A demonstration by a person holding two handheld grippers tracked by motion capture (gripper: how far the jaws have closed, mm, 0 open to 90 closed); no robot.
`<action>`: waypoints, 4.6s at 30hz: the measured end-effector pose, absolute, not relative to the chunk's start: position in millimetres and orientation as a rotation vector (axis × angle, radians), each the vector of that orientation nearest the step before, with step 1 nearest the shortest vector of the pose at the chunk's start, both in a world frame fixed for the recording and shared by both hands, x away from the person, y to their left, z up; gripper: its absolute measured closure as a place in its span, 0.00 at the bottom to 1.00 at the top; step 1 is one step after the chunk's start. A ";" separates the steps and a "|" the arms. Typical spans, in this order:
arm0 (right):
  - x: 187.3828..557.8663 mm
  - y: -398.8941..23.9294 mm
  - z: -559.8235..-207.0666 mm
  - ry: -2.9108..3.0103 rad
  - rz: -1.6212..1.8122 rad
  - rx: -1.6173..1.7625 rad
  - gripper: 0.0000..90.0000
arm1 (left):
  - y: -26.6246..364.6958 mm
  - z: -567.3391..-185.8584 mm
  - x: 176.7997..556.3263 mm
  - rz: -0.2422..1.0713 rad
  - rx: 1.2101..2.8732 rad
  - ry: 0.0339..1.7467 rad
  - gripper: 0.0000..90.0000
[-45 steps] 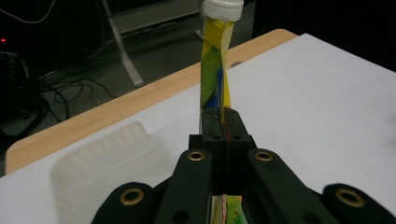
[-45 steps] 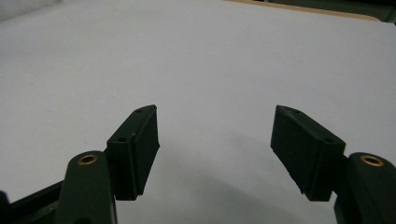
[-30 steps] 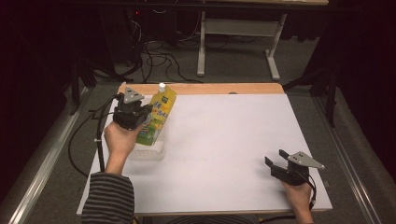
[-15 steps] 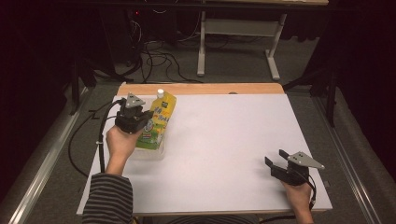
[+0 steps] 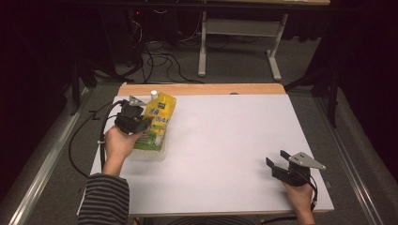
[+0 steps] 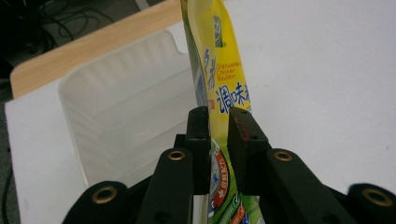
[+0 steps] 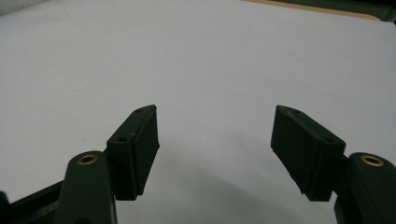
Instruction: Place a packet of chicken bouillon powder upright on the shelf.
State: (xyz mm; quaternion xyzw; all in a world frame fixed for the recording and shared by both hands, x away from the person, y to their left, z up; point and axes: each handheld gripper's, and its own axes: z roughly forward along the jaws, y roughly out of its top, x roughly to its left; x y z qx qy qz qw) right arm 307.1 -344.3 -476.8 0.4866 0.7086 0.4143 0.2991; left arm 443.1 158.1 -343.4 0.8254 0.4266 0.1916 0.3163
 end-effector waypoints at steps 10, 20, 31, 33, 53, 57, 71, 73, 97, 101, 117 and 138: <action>307.4 -344.0 -476.8 1.884 1.095 1.297 0.37 | 150.3 -351.2 449.8 0.448 2.256 1.137 1.00; 306.7 -343.2 -476.7 1.877 1.089 1.297 0.37 | 150.1 -351.2 437.0 0.597 2.167 1.001 1.00; 306.7 -343.4 -476.8 1.877 1.092 1.301 0.37 | 160.9 -361.7 431.4 0.594 2.163 0.996 1.00; 306.8 -344.2 -476.8 1.874 1.096 1.298 0.36 | 162.3 -360.2 430.9 0.584 2.185 0.999 1.00; 305.9 -343.6 -476.7 1.872 1.099 1.290 0.36 | 164.3 -354.3 421.4 0.571 2.301 1.039 1.00; 306.0 -344.1 -476.7 1.870 1.103 1.293 0.37 | 161.4 -354.6 420.1 0.598 2.299 1.017 1.00; 305.9 -343.8 -476.7 1.870 1.100 1.290 0.36 | 160.2 -363.8 418.0 0.696 2.123 0.948 1.00; 305.9 -343.9 -476.7 1.869 1.100 1.290 0.36 | 164.4 -369.0 416.4 0.702 2.085 0.952 1.00; 305.8 -343.0 -476.8 1.874 1.095 1.282 0.36 | 185.6 -379.4 409.4 0.622 2.224 1.041 1.00; 305.9 -343.0 -476.8 1.875 1.090 1.281 0.36 | 184.6 -380.4 408.5 0.633 2.221 1.042 1.00; 306.1 -342.5 -476.8 1.876 1.086 1.291 0.36 | 173.5 -393.8 407.7 0.726 2.110 0.964 1.00; 307.8 -342.2 -476.9 1.891 1.075 1.293 0.36 | 207.2 -409.8 399.3 0.584 2.015 1.035 0.95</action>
